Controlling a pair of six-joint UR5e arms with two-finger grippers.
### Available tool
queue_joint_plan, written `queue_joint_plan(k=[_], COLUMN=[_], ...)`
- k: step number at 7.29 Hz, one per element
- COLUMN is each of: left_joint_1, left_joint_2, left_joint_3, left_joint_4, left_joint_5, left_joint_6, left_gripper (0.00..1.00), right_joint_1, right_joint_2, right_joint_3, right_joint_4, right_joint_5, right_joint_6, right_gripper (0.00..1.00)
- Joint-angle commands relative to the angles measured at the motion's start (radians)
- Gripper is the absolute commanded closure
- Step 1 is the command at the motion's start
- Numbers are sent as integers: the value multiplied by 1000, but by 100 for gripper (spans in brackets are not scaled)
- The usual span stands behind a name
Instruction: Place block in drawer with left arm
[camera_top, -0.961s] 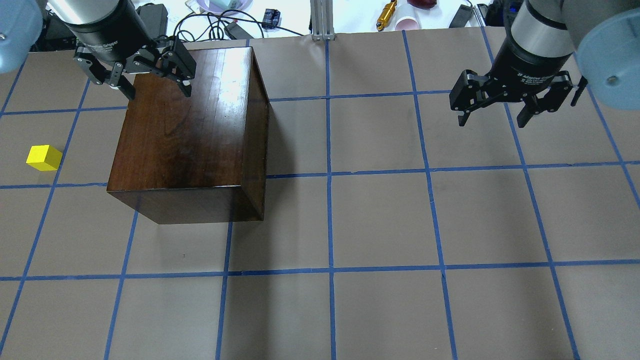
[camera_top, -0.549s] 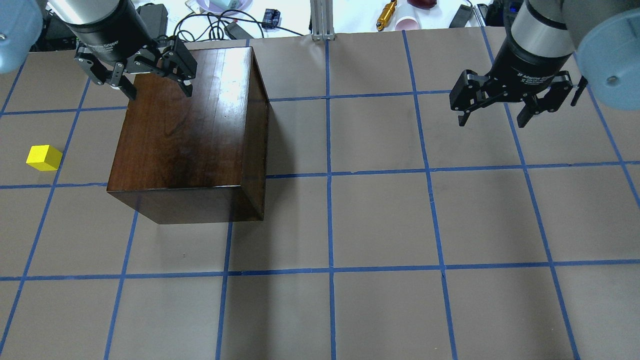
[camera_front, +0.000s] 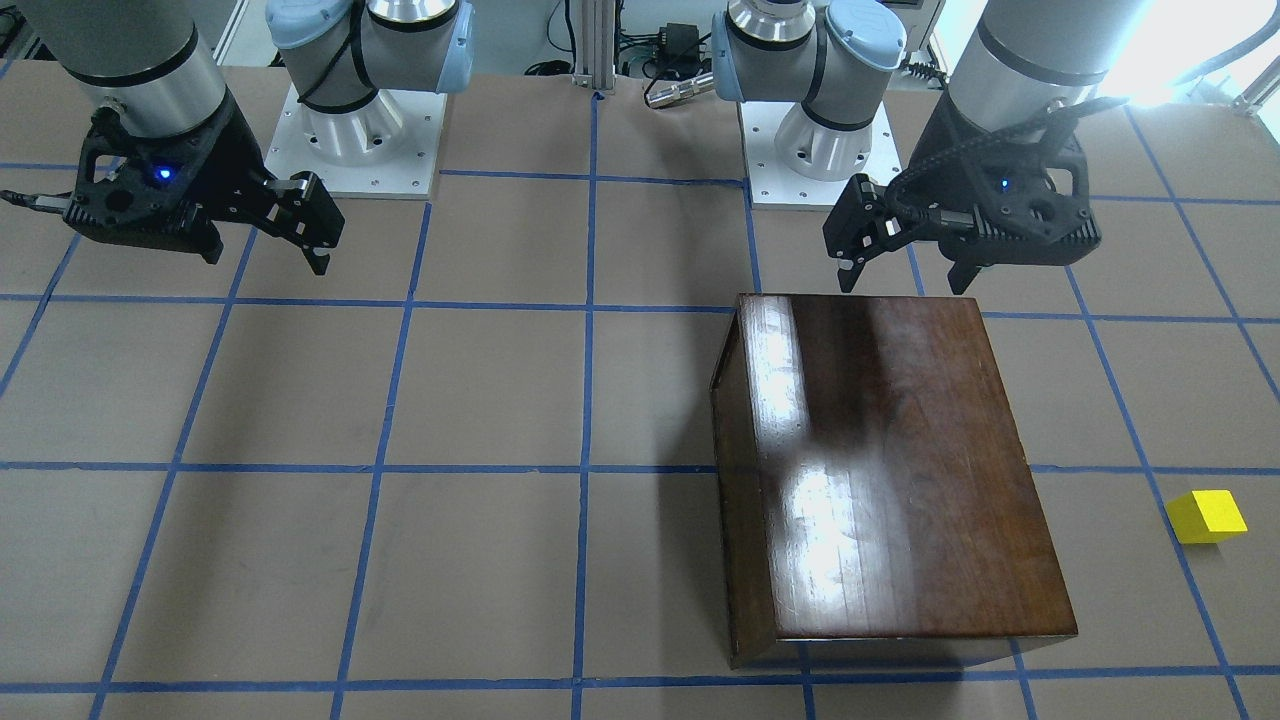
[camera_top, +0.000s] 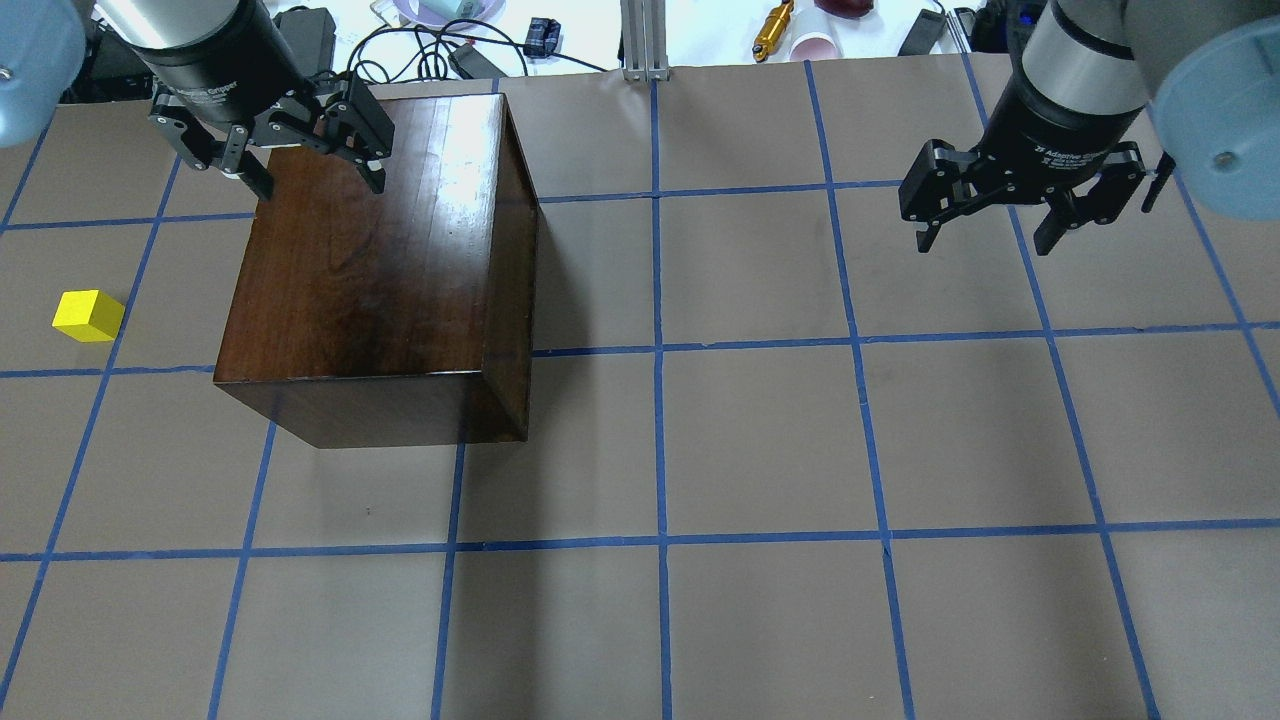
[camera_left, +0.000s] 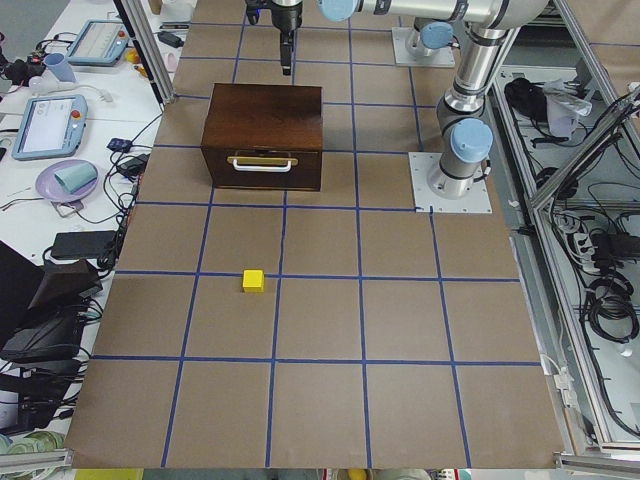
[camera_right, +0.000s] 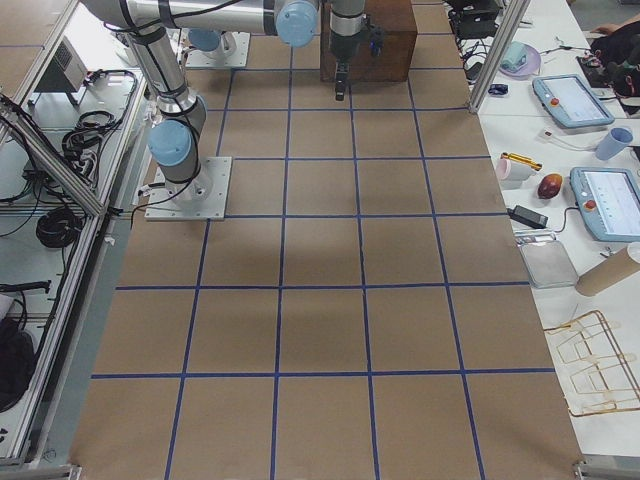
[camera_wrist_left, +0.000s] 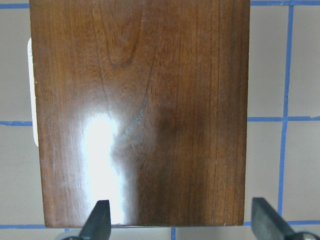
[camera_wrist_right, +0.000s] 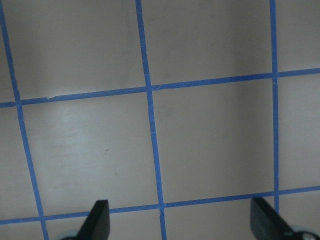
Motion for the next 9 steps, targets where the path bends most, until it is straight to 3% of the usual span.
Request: queue_joint_plan(k=[1,4,9], left_joint_1=[48,222,412], left_joint_2=[-2,-29,-118], left_joint_3=[-5,-14,-18], left_joint_4=[7,7,39], left_joint_5=[3,-3,-16], left_joint_6=[18,204,550], left_gripper=[0,0,0], right_joint_1=[0,0,0], right_joint_2=[0,0,0], right_joint_3=[0,0,0], right_joint_4=[0,0,0], right_joint_5=[1,-1,-1], right_joint_6=[0,0,0], right_gripper=[0,0,0])
